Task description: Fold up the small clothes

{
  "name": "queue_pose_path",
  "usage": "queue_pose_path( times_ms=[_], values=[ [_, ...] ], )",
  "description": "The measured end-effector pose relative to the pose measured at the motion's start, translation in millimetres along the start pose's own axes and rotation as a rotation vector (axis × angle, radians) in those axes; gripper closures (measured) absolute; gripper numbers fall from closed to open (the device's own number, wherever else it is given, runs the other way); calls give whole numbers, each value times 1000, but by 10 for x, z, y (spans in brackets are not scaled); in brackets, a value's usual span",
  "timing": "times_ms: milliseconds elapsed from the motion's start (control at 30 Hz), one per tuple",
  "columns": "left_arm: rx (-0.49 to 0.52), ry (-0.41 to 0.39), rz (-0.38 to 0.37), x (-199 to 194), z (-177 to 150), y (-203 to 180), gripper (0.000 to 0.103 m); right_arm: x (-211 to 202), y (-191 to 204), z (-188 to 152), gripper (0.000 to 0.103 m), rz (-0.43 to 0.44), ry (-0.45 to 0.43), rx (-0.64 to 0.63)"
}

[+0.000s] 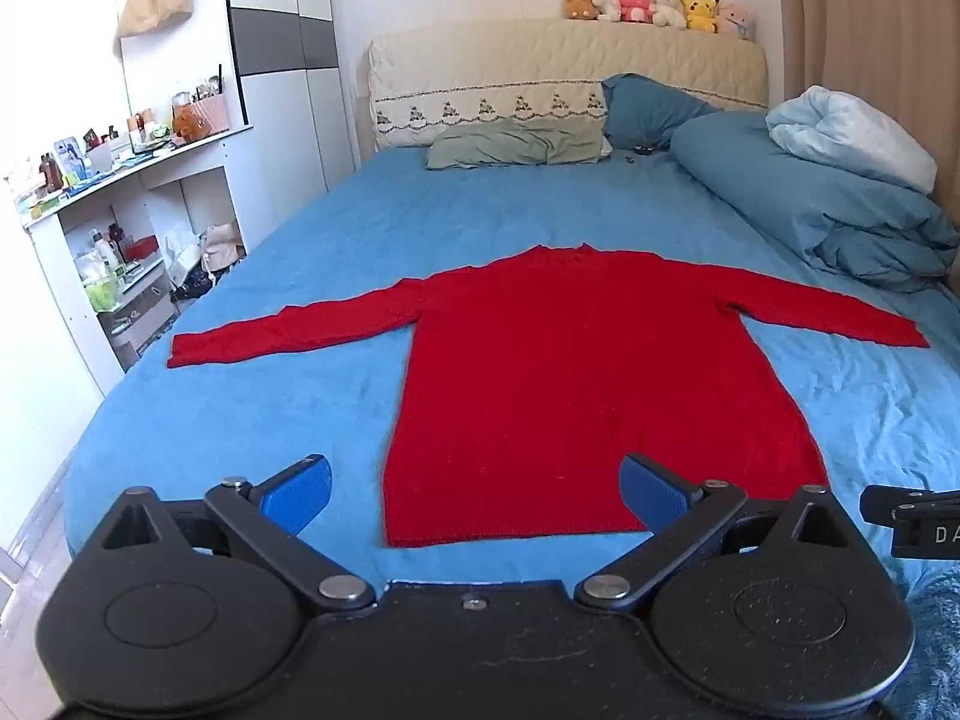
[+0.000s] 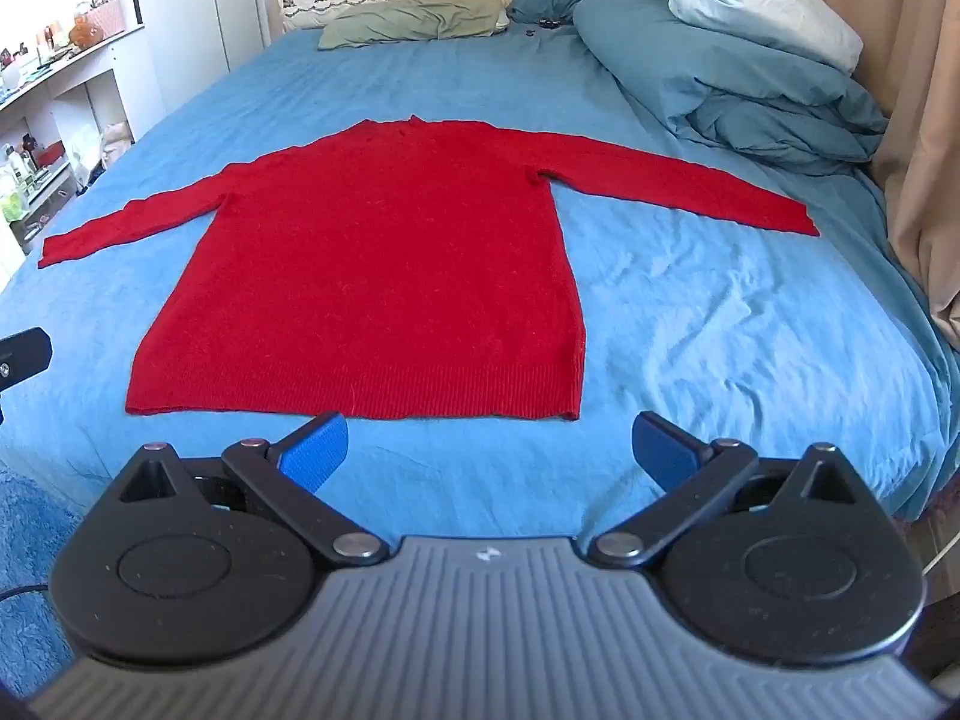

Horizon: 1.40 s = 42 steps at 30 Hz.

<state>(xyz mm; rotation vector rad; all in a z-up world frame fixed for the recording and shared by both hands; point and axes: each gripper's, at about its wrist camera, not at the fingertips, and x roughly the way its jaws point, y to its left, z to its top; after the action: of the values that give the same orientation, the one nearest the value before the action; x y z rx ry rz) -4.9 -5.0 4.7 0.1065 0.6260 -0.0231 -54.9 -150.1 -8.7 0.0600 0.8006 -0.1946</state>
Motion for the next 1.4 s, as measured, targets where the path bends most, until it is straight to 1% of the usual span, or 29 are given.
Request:
queue_pose_path(
  times_ms=[1400],
  values=[
    [16, -11, 9, -34, 34, -57, 0, -17, -23, -20, 0, 4, -3, 5]
  ],
)
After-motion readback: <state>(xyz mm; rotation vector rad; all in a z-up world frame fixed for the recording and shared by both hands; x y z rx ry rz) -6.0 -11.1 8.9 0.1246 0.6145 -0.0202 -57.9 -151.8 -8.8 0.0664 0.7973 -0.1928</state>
